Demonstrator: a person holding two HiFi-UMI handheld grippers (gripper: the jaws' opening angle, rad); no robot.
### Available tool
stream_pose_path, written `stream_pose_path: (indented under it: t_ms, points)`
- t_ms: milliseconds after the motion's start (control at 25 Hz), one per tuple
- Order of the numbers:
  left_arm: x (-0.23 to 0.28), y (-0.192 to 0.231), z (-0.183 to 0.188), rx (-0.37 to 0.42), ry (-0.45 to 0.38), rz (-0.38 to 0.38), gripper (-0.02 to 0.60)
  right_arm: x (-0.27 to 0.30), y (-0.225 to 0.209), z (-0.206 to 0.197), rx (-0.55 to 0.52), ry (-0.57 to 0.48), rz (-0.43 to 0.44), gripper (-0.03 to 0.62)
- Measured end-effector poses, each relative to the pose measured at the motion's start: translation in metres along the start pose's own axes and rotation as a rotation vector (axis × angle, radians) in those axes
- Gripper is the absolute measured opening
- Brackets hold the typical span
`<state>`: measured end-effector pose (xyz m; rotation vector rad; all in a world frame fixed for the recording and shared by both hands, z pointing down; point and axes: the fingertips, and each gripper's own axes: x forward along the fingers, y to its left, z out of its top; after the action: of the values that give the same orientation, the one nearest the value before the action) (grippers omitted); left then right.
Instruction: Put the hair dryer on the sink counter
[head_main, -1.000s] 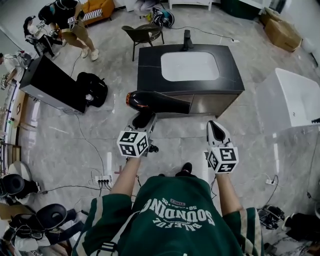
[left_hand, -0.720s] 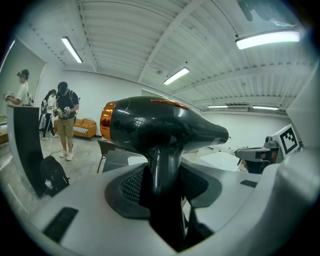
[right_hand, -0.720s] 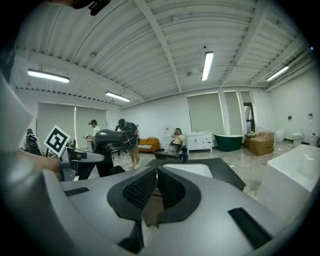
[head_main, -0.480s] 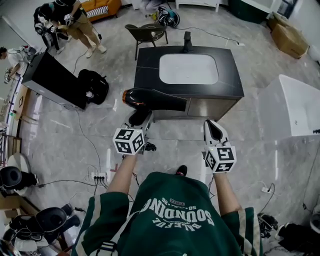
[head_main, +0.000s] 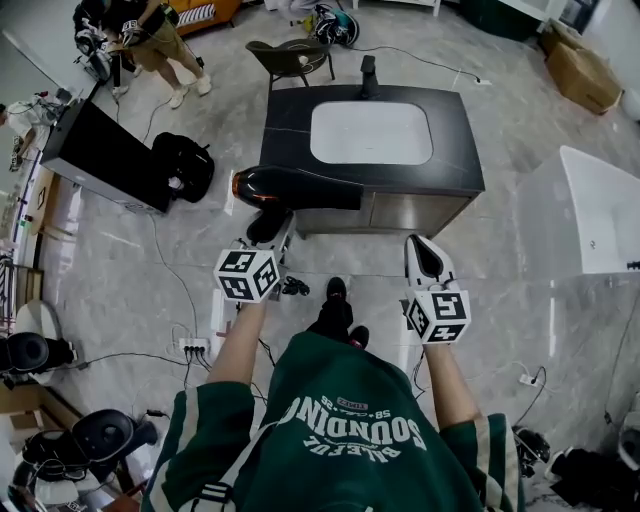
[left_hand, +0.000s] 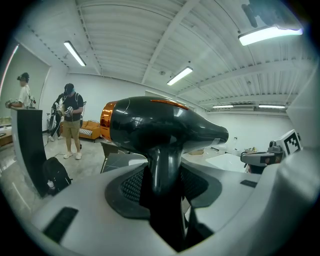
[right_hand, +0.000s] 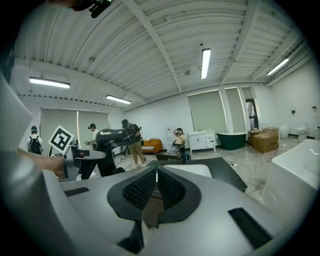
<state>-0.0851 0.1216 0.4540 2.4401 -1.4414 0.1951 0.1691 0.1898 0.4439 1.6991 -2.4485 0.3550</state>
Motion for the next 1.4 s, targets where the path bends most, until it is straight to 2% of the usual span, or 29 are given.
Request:
stream_pose_path:
  t_ms: [440, 800, 1400]
  points:
    - [0.073, 0.029, 0.023, -0.009, -0.019, 0.006, 0.183, 0.071, -0.033, 0.016, -0.026, 0.008, 0.021, 0.044]
    - [0.152, 0.069, 0.05, -0.018, -0.017, 0.014, 0.183, 0.155, -0.065, 0.048, -0.048, 0.021, 0.035, 0.044]
    - [0.233, 0.159, 0.085, -0.016, -0.002, 0.063, 0.184, 0.28, -0.072, 0.077, -0.065, 0.058, 0.09, 0.044]
